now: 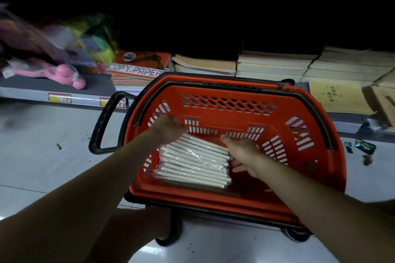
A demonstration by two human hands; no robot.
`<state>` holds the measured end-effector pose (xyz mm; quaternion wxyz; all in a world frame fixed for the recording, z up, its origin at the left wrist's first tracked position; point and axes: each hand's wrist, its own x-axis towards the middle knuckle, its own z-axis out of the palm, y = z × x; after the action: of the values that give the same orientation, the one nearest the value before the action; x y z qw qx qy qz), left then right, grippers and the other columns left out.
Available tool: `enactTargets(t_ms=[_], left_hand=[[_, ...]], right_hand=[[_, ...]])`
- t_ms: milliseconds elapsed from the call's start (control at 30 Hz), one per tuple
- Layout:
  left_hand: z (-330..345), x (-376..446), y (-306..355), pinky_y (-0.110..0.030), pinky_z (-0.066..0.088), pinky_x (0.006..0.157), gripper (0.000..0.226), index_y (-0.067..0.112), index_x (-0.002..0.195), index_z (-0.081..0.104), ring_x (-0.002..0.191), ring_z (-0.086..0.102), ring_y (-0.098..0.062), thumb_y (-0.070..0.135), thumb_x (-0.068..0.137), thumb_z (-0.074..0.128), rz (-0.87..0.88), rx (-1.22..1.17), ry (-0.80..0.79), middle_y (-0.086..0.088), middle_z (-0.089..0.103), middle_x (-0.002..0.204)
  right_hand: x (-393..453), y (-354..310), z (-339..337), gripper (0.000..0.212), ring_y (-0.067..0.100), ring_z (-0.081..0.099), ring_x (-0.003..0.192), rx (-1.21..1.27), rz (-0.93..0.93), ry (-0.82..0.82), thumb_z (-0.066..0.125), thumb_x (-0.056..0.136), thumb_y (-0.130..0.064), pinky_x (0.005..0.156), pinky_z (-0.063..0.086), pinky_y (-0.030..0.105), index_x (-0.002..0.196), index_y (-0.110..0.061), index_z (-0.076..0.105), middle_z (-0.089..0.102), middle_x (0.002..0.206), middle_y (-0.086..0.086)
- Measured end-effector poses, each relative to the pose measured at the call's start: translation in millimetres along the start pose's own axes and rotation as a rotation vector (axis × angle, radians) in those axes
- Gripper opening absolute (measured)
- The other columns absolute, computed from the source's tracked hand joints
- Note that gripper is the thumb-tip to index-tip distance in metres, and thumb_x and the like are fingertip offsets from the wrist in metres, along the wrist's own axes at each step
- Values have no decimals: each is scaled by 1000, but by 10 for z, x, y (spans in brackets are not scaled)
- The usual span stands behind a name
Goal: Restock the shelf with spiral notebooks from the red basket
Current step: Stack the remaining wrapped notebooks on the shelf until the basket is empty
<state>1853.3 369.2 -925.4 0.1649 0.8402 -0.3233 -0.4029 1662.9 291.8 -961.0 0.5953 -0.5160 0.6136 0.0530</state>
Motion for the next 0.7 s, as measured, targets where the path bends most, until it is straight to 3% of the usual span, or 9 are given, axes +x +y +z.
enactTargets(t_ms=[100,167,300,400,467,533,567,633,700], left_hand=[[90,-13,-144,-33,54,79,24,11,102,74,95,70,-32,28,98,57,5,119,-5,-14,74,102],[126,-68,-174,-31,52,78,27,12,108,75,98,70,-35,28,97,57,16,135,20,-15,75,103],[185,-176,-132,-27,52,82,28,15,99,77,96,70,-25,32,95,55,10,146,87,-4,76,95],[246,-358,-40,-21,46,73,32,12,70,66,79,67,-18,31,93,56,4,100,166,4,67,70],[275,-550,49,-17,40,60,34,9,63,62,65,56,-15,28,92,61,-41,-88,234,4,58,61],[278,-756,71,-5,37,48,20,3,78,70,63,51,-14,16,91,63,-51,-339,271,-1,59,68],[273,-861,50,-2,39,49,13,-1,86,71,65,55,-13,9,91,63,-64,-488,272,-4,62,73],[226,-1100,7,-15,57,61,16,-11,104,66,87,70,-26,-4,90,62,-127,-852,193,-19,70,96],[175,-1339,-61,-31,63,72,27,-18,114,60,107,69,-33,-8,89,60,-148,-1106,62,-29,67,119]], right_hand=[[-2,43,85,41,24,64,76,146,130,-74,55,98,-48,69,55,34,120,-14,61,67,96,8],[-29,45,125,27,22,61,73,178,147,-94,52,102,-39,71,54,34,106,-13,61,64,88,7],[-141,24,84,18,20,63,71,265,134,-65,56,101,-24,79,54,37,90,-12,62,66,81,6],[-299,42,-19,16,18,59,72,345,136,-32,58,99,-15,82,51,35,84,-11,61,64,82,7],[-436,80,-101,13,20,60,75,448,142,1,59,97,-7,81,53,35,84,-7,61,66,91,14],[-629,110,-198,12,25,64,76,595,156,20,58,95,3,70,57,34,85,-3,60,67,96,21],[-750,119,-244,14,28,65,75,679,152,21,56,94,8,62,58,33,83,-1,58,66,98,22],[-1027,129,-340,19,29,62,82,809,86,11,52,93,15,62,59,33,80,2,56,60,109,20],[-1350,127,-418,20,27,59,91,871,-29,-31,50,94,17,75,57,39,80,3,55,57,110,17]])
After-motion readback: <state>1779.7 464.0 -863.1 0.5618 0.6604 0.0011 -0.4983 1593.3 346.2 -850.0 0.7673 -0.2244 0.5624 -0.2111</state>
